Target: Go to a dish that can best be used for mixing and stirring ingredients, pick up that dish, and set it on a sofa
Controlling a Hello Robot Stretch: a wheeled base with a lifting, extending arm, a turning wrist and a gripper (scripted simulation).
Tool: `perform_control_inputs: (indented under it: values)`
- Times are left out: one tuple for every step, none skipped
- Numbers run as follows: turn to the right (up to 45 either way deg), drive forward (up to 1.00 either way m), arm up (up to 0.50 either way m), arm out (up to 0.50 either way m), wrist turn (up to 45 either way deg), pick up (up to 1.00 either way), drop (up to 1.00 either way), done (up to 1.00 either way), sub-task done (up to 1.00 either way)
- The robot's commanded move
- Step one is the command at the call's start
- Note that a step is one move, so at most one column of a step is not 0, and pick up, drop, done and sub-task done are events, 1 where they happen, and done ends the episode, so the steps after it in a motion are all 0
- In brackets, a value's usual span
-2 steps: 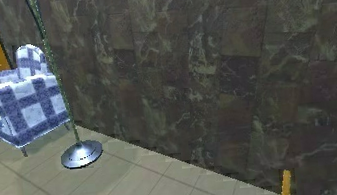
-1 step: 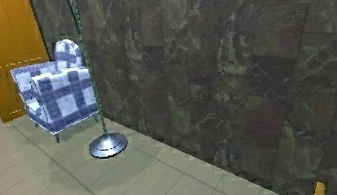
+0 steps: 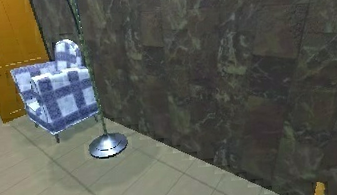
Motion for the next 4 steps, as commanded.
perform_control_inputs:
  values:
    - [0.0,0.00,0.38,0.00,0.0,0.00,0.00,0.00,0.00]
    - [0.0,0.00,0.00,0.32,0.0,0.00,0.00,0.00,0.00]
    - [0.0,0.00,0.00,0.00,45.0,0.00,0.00,0.00,0.00]
    - [0.0,0.00,0.00,0.00,45.0,0.00,0.00,0.00,0.00]
